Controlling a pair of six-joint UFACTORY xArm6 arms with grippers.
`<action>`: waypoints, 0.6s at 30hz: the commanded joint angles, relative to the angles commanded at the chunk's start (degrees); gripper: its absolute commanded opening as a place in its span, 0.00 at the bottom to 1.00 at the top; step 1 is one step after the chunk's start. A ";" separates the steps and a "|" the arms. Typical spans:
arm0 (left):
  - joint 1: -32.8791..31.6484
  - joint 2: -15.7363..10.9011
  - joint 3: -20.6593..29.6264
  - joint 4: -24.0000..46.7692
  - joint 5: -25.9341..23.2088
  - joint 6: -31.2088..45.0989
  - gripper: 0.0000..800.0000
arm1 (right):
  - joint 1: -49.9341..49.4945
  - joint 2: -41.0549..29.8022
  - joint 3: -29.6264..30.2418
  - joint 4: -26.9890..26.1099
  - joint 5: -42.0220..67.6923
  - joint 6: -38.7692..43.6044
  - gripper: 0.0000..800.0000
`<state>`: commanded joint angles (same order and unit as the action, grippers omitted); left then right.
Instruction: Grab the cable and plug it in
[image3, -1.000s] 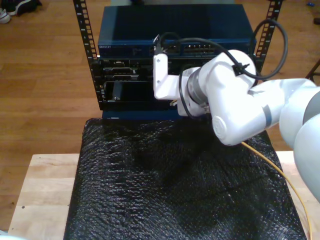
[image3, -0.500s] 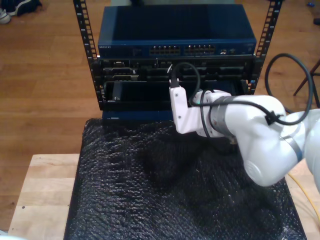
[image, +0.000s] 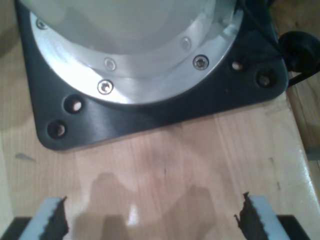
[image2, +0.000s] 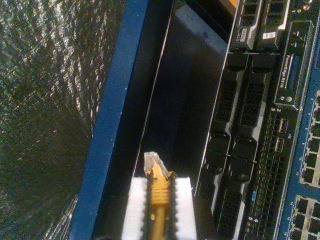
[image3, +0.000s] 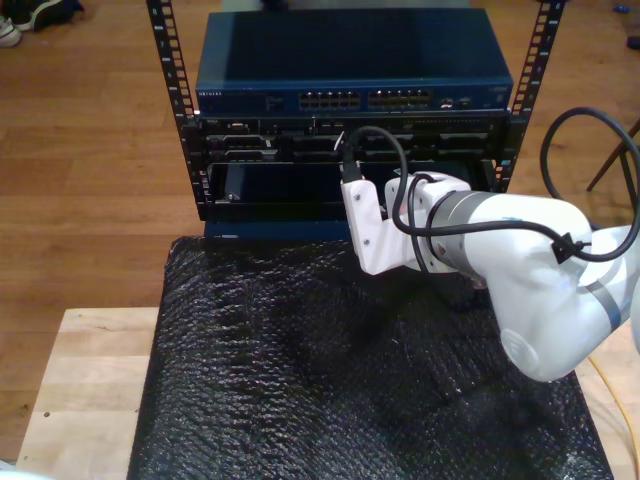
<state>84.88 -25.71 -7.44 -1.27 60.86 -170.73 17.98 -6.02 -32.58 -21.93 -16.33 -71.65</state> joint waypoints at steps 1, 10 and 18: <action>0.00 0.00 0.00 -0.09 0.00 0.00 1.00 | 0.00 -0.26 0.26 -0.35 -0.44 -0.88 0.00; 0.00 0.00 0.00 -0.09 0.00 0.00 1.00 | -0.18 -0.62 2.90 -0.88 -11.34 -7.91 0.00; 0.00 0.00 0.00 -0.09 0.00 0.00 1.00 | -0.26 -0.26 3.25 -0.18 -17.67 -7.91 0.00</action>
<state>84.88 -25.71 -7.44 -1.36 60.86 -170.73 17.71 -6.29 -29.33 -22.11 -34.00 -79.56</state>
